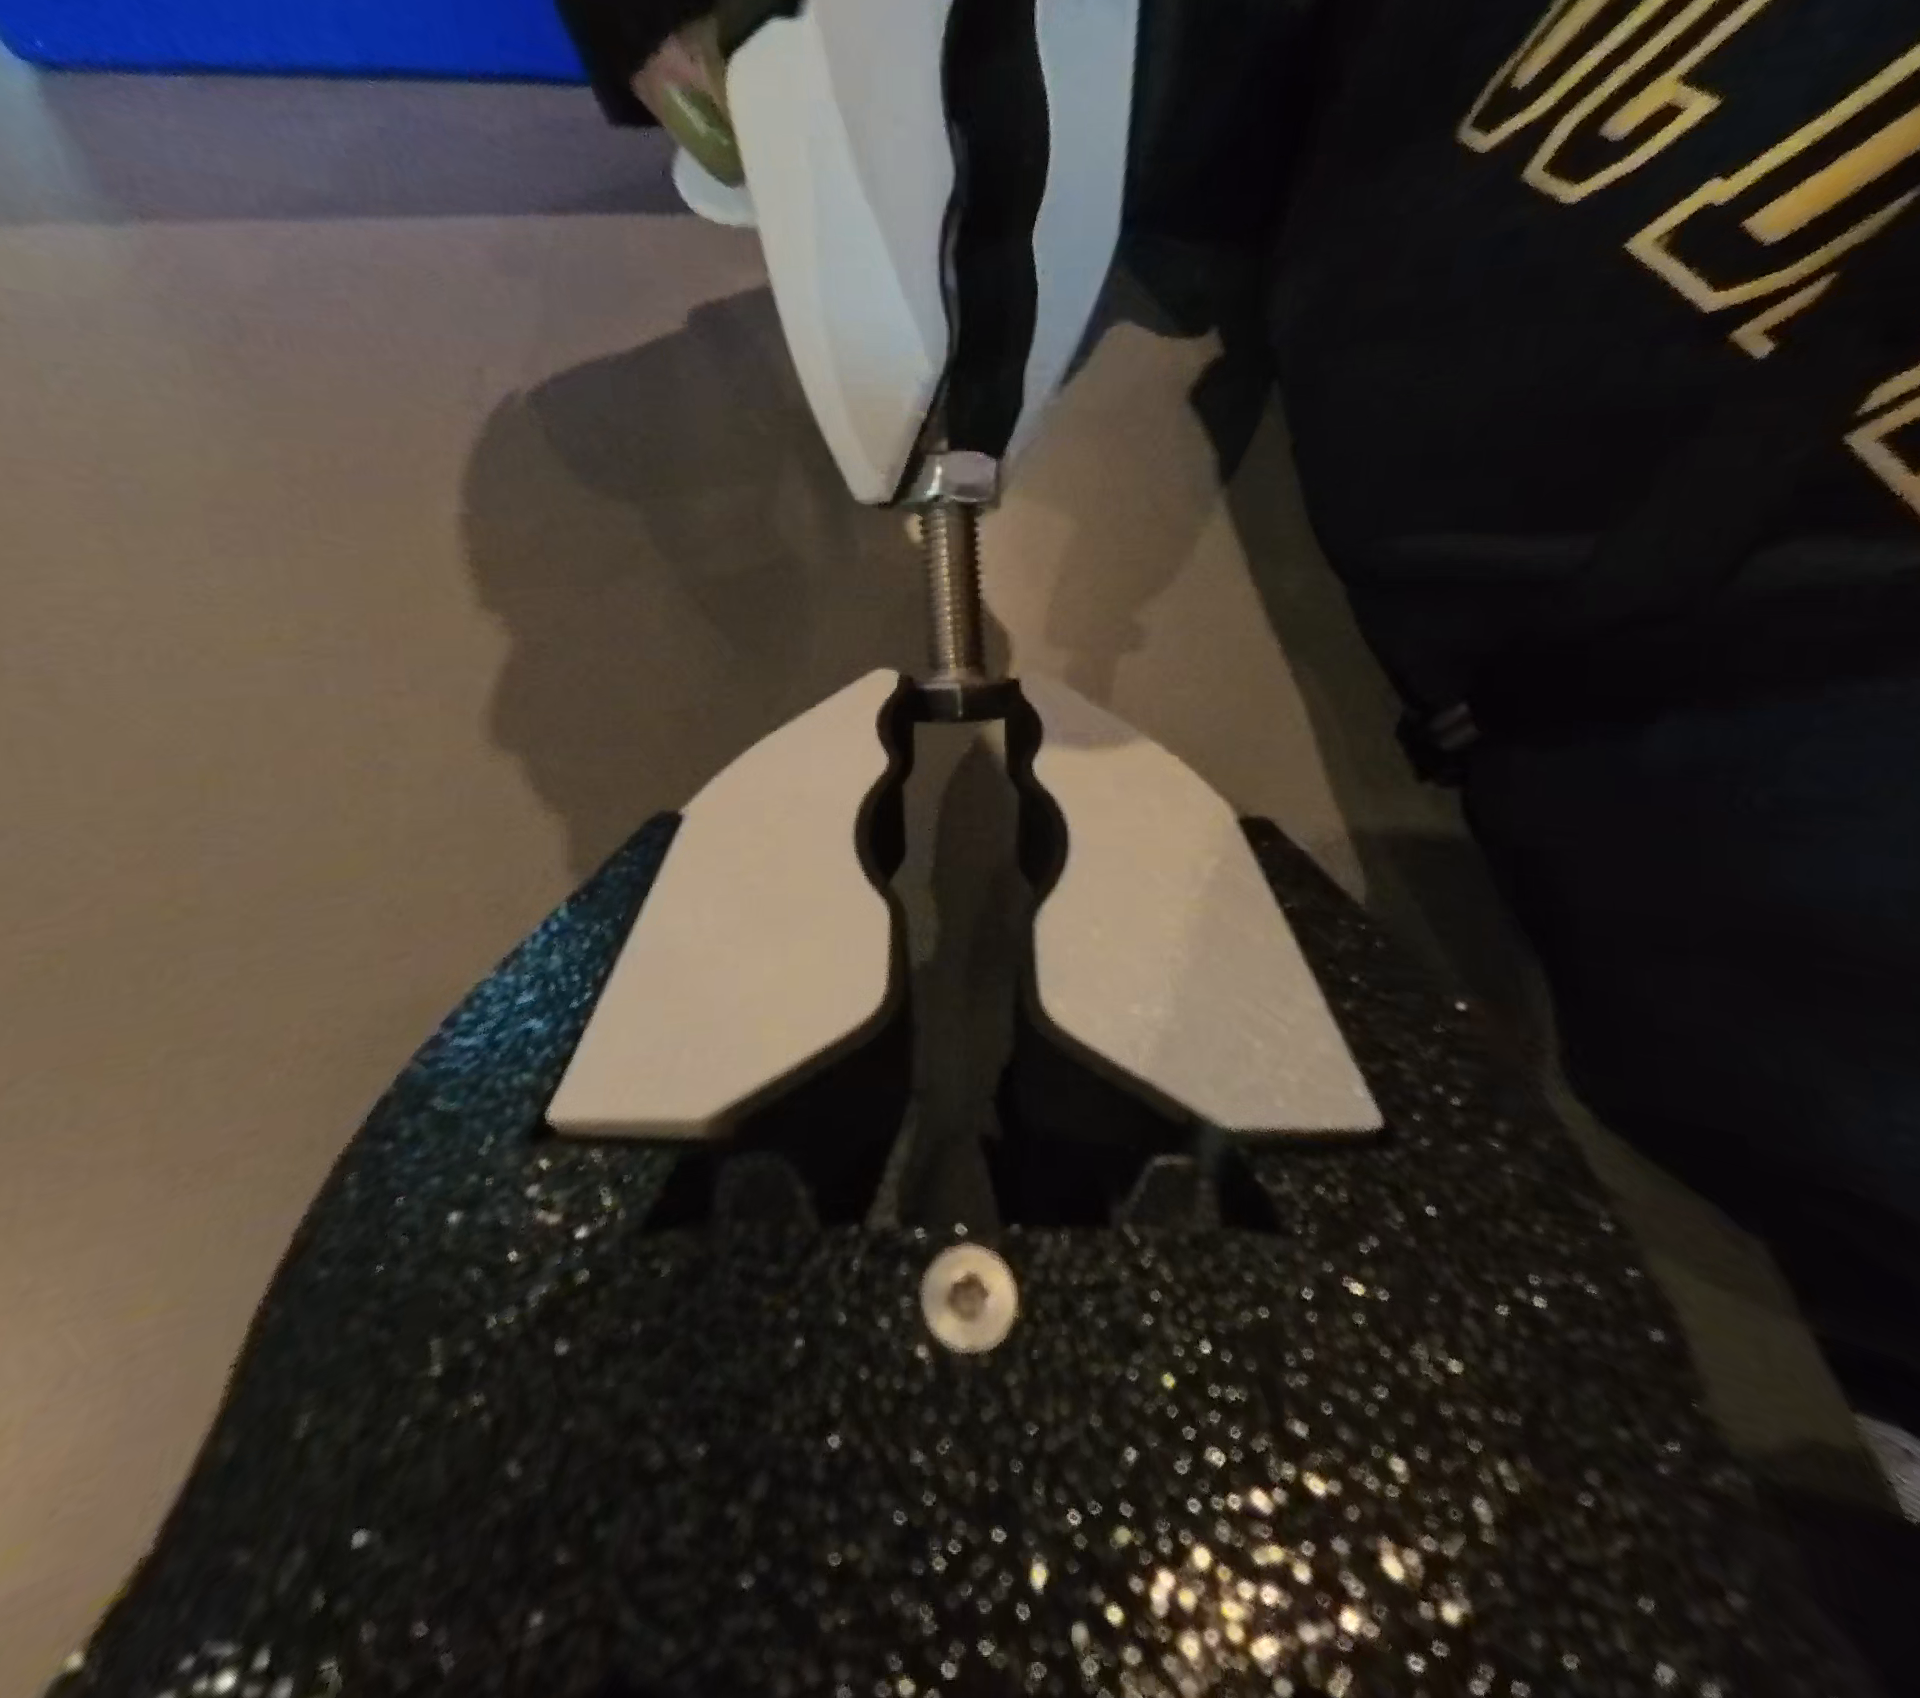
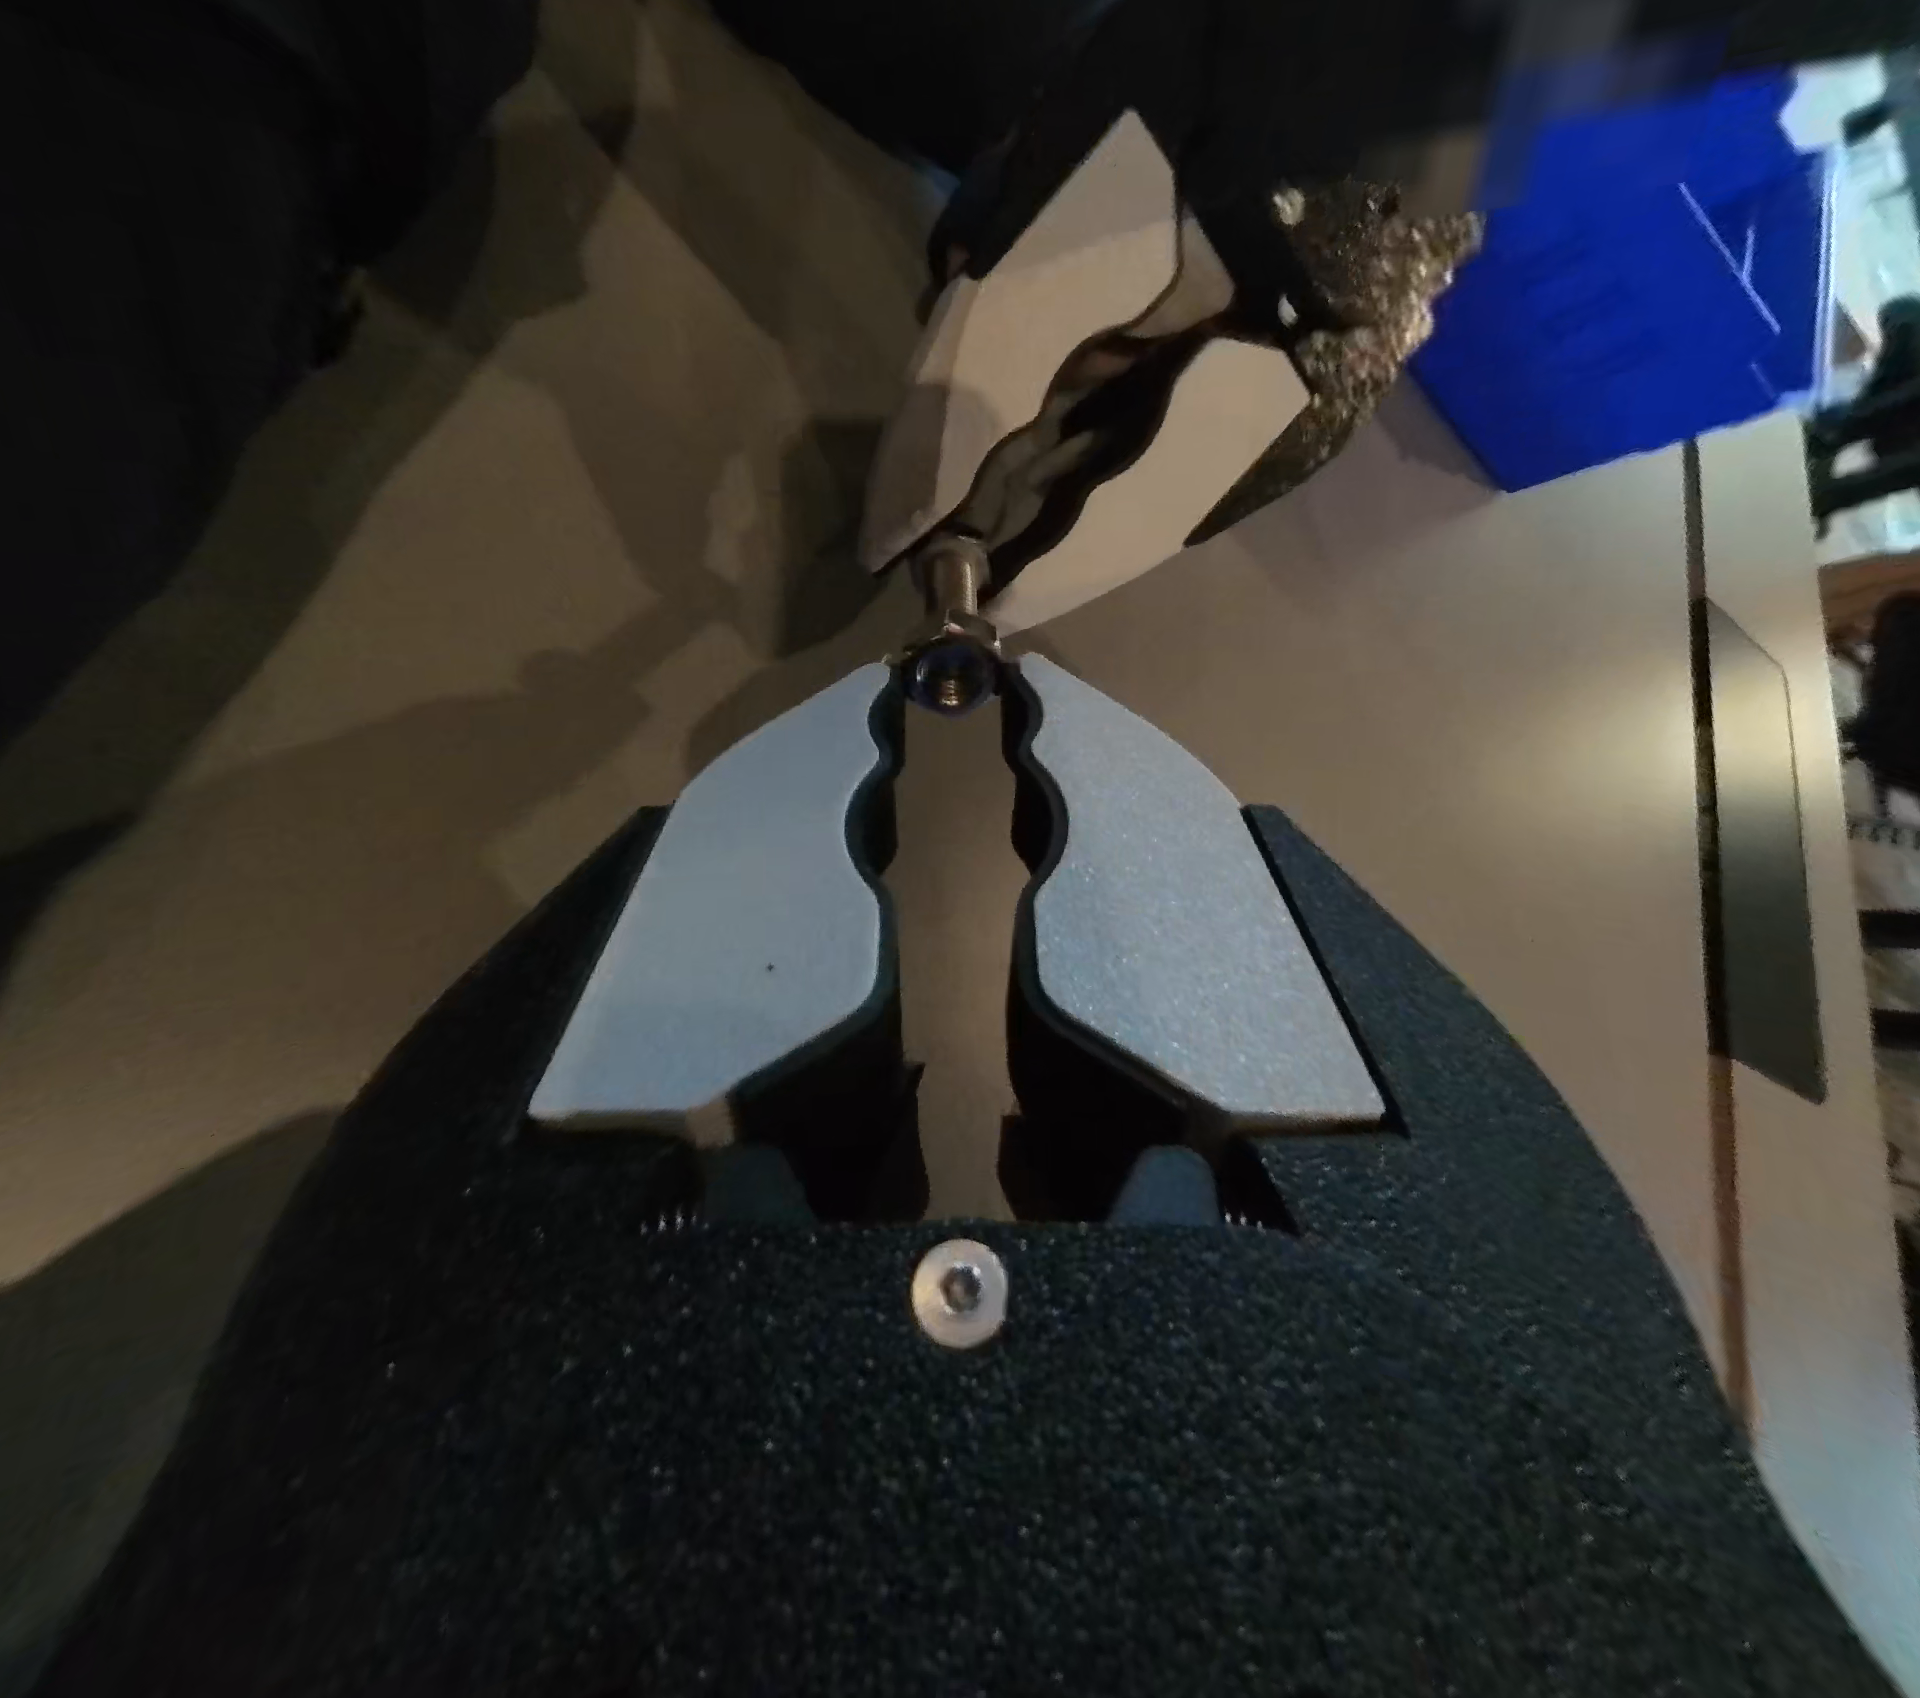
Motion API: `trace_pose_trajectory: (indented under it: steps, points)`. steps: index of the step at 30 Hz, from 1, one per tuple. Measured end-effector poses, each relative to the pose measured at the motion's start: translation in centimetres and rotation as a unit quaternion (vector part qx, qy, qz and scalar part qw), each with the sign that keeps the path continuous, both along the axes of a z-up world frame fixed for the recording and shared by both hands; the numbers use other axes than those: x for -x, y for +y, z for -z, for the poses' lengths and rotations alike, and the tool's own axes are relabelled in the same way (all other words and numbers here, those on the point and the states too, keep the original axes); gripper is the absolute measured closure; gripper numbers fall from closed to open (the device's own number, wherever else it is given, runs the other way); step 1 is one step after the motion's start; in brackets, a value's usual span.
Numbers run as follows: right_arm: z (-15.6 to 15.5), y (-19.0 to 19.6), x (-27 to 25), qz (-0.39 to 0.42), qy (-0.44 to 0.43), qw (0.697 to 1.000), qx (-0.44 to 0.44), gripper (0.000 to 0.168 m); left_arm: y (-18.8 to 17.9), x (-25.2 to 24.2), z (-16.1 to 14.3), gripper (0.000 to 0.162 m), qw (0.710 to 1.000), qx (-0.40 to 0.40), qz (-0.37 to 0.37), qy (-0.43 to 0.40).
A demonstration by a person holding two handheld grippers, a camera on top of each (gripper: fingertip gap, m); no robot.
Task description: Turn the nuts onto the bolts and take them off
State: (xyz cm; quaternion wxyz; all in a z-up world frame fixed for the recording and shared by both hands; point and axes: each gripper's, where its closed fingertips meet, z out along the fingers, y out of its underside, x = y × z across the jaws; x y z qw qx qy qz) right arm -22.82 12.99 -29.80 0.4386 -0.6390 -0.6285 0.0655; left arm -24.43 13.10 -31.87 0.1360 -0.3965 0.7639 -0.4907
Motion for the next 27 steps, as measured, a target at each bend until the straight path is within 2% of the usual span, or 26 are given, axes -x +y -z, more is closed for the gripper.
trace_pose_trajectory:
  steps: [4, 6, 7, 9, 11, 12, 14, 17, 19, 21, 24, 27]
  points:
    - [-0.4, 1.9, -0.8, 0.104, 0.060, 0.991, 0.057, 0.150, 2.2, -1.0, -0.6, 0.146, 0.996, -0.033, -0.069, -0.036]
    - [-0.4, 2.9, -1.5, 0.178, 0.103, 0.971, 0.122, 0.153, 3.5, -1.6, -0.9, 0.146, 0.990, -0.063, -0.114, -0.058]
    - [-0.4, 3.2, -1.8, 0.216, 0.138, 0.952, 0.168, 0.158, 4.0, -1.9, -1.0, 0.146, 0.985, -0.079, -0.137, -0.065]
    - [-0.9, 3.8, -1.8, 0.276, 0.242, 0.894, 0.257, 0.168, 5.1, -2.5, -1.6, 0.146, 0.973, -0.102, -0.185, -0.091]
    - [-1.3, 3.4, -0.8, 0.249, 0.319, 0.854, 0.329, 0.168, 5.3, -2.9, -2.2, 0.146, 0.966, -0.109, -0.208, -0.108]
    - [-1.1, 3.4, -0.7, 0.246, 0.323, 0.849, 0.339, 0.168, 5.4, -3.0, -2.1, 0.146, 0.963, -0.117, -0.215, -0.111]
    - [-0.8, 3.6, -1.1, 0.249, 0.313, 0.857, 0.325, 0.164, 5.8, -3.2, -2.1, 0.146, 0.959, -0.120, -0.230, -0.117]
    - [-1.9, 3.9, -1.6, 0.237, 0.328, 0.867, 0.291, 0.151, 6.6, -3.2, -3.3, 0.146, 0.950, -0.083, -0.260, -0.153]
    - [-3.1, 4.7, -2.2, 0.230, 0.352, 0.876, 0.236, 0.131, 6.7, -3.1, -4.4, 0.146, 0.947, -0.039, -0.264, -0.180]
    - [-4.9, 5.4, -2.0, 0.199, 0.402, 0.880, 0.155, 0.121, 6.3, -2.9, -5.3, 0.146, 0.946, 0.005, -0.254, -0.201]
    - [-7.5, 5.2, -0.9, 0.140, 0.479, 0.865, 0.056, 0.116, 5.6, -2.9, -5.8, 0.146, 0.949, 0.052, -0.232, -0.208]
    - [-7.7, 5.2, 0.1, 0.130, 0.476, 0.869, 0.020, 0.110, 5.0, -3.0, -5.9, 0.146, 0.952, 0.075, -0.215, -0.207]
